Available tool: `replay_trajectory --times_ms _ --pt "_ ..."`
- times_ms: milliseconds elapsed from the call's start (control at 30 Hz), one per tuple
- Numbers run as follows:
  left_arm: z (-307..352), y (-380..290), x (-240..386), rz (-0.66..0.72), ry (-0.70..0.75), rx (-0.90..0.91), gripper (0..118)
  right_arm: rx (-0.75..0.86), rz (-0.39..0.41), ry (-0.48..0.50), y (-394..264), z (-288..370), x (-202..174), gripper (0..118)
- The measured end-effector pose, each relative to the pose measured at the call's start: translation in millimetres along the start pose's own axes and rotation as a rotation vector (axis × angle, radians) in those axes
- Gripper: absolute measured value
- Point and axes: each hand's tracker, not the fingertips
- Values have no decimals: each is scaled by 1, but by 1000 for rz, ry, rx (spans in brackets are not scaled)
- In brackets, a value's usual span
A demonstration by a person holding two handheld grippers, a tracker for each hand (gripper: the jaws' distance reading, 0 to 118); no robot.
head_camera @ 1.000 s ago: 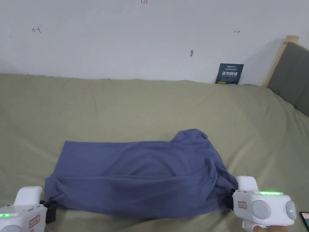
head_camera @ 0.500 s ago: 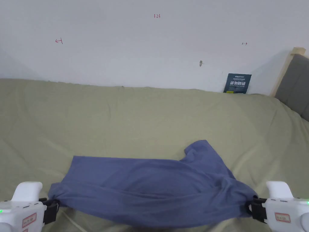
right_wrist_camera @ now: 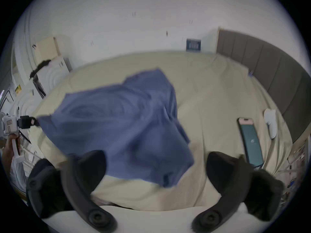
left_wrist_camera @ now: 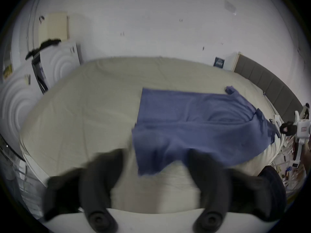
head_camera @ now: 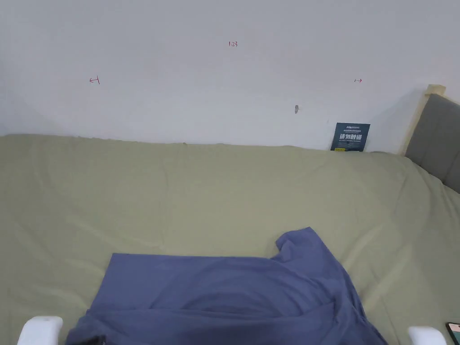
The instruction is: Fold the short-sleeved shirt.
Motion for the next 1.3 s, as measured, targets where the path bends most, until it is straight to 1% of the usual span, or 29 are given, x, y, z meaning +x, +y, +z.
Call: replay_trajectory --times_ms 33,133,167,233,267,300,333,367,400,433,467,500,533,567,600,633,733,800,867,967,1000,1033,1067,1100,1133,1167,1233,1300 --pt "18 0 5 -19 -1 74 102 102 -11 31 1 21 -7 118" --pt "61 -4 21 -70 47 291 102 275 -47 97 -2 71 -31 118" --pt "71 -6 27 -67 37 344 102 330 -45 94 -5 83 -39 118" --pt "89 -12 39 -80 53 403 102 432 -24 25 -11 103 -56 118" --pt "94 -14 44 -76 63 418 102 456 -19 1 -11 109 -64 118" --pt "98 -16 48 -70 59 423 101 457 -19 4 -11 113 -69 118" --pt "101 -16 51 -62 42 422 98 452 -20 19 -11 117 -72 114" --pt "102 -15 52 -57 35 421 87 459 -14 28 -11 119 -75 97" --pt "102 -14 53 -54 18 422 46 472 4 24 -9 119 -81 35" --pt "99 -11 52 -53 11 416 7 476 55 -17 -7 119 -86 0" --pt "93 -6 53 -52 10 396 0 454 104 -91 -4 115 -93 0" --pt "84 -3 50 -46 16 368 0 473 115 -105 -6 116 -95 0" --pt "75 1 43 -37 -21 355 0 462 102 -5 -2 113 -93 0" --pt "61 7 39 -32 -23 303 0 431 71 40 2 110 -93 0" --pt "47 12 37 -32 2 280 0 435 71 8 3 108 -96 0" --pt "30 19 29 -32 2 245 0 431 74 7 4 104 -96 0" --pt "-34 49 9 -4 12 119 0 395 88 17 8 90 -95 0" --pt "-84 70 -6 -43 49 50 0 344 77 36 8 77 -91 0" --pt "-140 93 -15 -64 53 -26 0 296 75 36 8 63 -92 0" --pt "-208 116 -35 -35 56 -131 0 234 78 49 7 45 -91 0" --pt "-229 124 -34 -33 75 -145 6 215 79 55 8 41 -91 0" --pt "-244 129 -36 -38 77 -151 25 203 82 61 7 37 -91 0" --pt "-257 133 -37 -39 69 -150 64 199 83 62 7 35 -91 0" --pt "-271 135 -37 -48 72 -166 112 193 86 62 8 32 -91 0" --pt "-281 134 -34 -64 75 -186 118 180 89 60 9 28 -91 0" --pt "-286 134 -32 -68 82 -164 116 169 88 60 9 25 -90 0" --pt "-305 134 -28 -77 122 -236 107 152 80 61 9 20 -89 0" --pt "-314 127 -21 -98 119 -286 90 139 79 61 12 15 -87 0"
